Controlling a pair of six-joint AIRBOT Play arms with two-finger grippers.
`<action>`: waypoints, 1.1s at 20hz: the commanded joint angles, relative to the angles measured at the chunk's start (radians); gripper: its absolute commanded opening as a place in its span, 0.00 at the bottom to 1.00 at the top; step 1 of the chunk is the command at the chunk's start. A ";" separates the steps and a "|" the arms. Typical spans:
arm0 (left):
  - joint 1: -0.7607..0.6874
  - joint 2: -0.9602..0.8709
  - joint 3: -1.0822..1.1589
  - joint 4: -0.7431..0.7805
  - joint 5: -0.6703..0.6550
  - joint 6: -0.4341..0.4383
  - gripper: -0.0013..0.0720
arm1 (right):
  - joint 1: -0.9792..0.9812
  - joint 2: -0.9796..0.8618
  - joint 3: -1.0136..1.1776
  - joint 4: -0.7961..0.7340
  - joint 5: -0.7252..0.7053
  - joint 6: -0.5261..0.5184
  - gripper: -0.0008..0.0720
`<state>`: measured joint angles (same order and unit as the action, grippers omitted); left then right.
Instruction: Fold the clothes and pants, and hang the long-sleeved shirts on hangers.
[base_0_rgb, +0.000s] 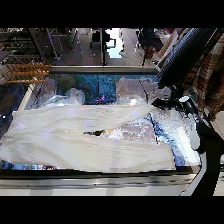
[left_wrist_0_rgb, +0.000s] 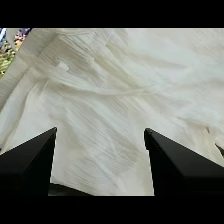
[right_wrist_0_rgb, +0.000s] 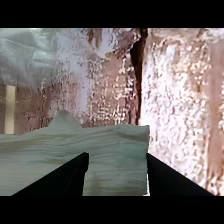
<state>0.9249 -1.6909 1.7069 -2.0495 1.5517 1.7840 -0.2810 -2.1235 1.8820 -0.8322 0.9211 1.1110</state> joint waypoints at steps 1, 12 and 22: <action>-0.039 0.003 0.001 -0.013 0.000 0.005 0.84 | 0.005 -0.045 0.052 -0.058 0.041 0.024 0.59; -0.082 0.003 0.001 -0.013 0.006 0.031 0.84 | 0.034 0.126 0.137 -0.083 0.287 0.002 0.03; -0.082 0.002 0.001 -0.013 -0.028 0.042 0.84 | 0.288 0.534 0.097 -0.799 0.497 0.429 0.03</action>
<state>0.8429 -1.6882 1.7069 -2.0624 1.5417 1.8248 -0.0418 -1.6123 2.0026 -1.4258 1.4494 1.4609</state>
